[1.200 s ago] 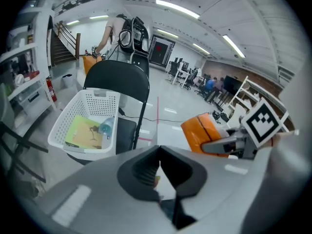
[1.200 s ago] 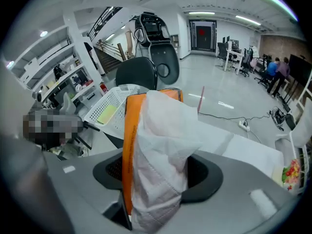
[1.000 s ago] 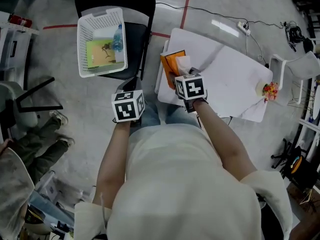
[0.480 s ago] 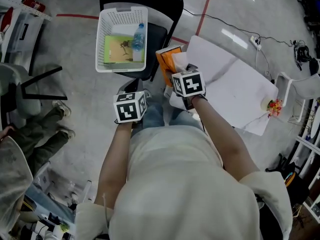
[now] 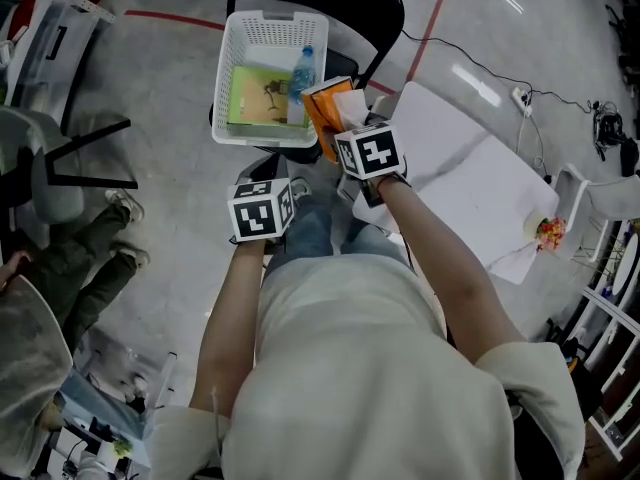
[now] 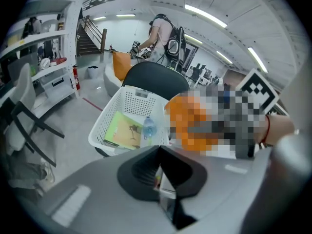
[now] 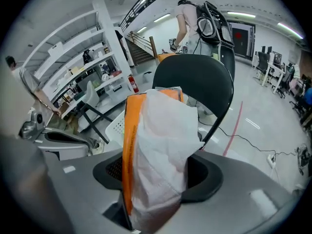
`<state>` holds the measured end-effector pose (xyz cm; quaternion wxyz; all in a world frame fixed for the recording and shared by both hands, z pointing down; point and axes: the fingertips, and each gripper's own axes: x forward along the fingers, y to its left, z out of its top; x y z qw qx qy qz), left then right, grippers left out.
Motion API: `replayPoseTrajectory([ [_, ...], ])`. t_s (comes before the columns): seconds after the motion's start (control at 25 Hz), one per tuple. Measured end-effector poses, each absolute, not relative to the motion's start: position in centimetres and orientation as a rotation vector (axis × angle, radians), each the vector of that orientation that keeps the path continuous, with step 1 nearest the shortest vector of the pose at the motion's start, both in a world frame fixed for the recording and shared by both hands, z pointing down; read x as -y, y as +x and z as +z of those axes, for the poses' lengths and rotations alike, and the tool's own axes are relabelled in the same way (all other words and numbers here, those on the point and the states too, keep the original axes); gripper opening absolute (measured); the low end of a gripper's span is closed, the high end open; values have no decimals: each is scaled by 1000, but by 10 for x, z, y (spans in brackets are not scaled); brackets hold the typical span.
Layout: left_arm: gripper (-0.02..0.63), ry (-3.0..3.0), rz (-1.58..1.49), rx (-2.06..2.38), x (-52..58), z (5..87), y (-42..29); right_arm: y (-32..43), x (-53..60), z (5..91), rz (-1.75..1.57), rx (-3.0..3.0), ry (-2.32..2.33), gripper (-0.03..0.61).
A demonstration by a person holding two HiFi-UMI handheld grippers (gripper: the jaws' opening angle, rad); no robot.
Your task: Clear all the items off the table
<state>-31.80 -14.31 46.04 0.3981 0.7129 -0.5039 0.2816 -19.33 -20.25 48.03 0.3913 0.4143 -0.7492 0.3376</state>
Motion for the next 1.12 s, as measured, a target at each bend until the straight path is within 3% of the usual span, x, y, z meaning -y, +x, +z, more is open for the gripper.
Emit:
replayPoseTrajectory([
  [1.12, 9, 1739, 686, 1277, 211, 484, -377, -298, 332, 522, 700, 1867, 867, 291],
])
